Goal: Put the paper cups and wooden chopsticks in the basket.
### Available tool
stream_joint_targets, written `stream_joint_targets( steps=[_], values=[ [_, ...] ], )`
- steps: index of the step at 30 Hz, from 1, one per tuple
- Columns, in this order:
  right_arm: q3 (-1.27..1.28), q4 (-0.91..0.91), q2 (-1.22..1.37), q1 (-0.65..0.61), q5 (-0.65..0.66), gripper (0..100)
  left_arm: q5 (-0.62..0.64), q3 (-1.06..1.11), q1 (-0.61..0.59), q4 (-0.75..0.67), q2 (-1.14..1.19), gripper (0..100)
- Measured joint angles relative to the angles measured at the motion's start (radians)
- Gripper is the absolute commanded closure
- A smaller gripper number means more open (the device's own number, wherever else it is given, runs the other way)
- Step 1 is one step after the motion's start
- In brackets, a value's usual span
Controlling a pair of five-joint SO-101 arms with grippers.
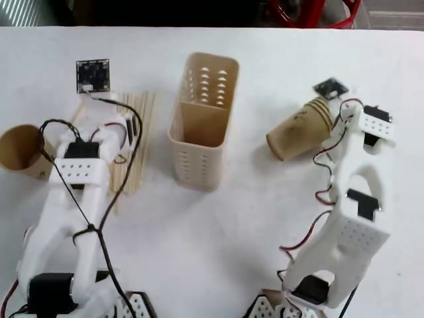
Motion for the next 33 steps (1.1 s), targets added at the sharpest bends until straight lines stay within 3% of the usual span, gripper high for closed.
stream_joint_targets(
  steps=[6, 9, 14, 20, 27, 33],
  values=[
    [0.14, -0.009, -0.292, -0.04, -0.166, 63.6, 0.0, 0.0, 0.0, 0.0, 0.0, 87],
    [0.17, -0.074, -0.37, -0.081, -0.298, 70.7, 0.0, 0.0, 0.0, 0.0, 0.0, 87],
    [0.173, -0.199, -0.39, -0.084, -0.548, 71.4, 0.0, 0.0, 0.0, 0.0, 0.0, 87],
    [0.169, -0.388, -0.376, 0.003, -0.793, 92.2, 0.0, 0.009, 0.0, 0.0, 0.0, 87],
    [0.169, -0.715, -0.135, 0.058, -0.835, 97.7, 0.0, 0.032, 0.0, -0.041, 0.0, 87],
    [0.107, -0.76, 0.078, 0.009, -0.847, 98.1, 0.0, 0.046, 0.0, -0.049, 0.0, 87]
  ],
)
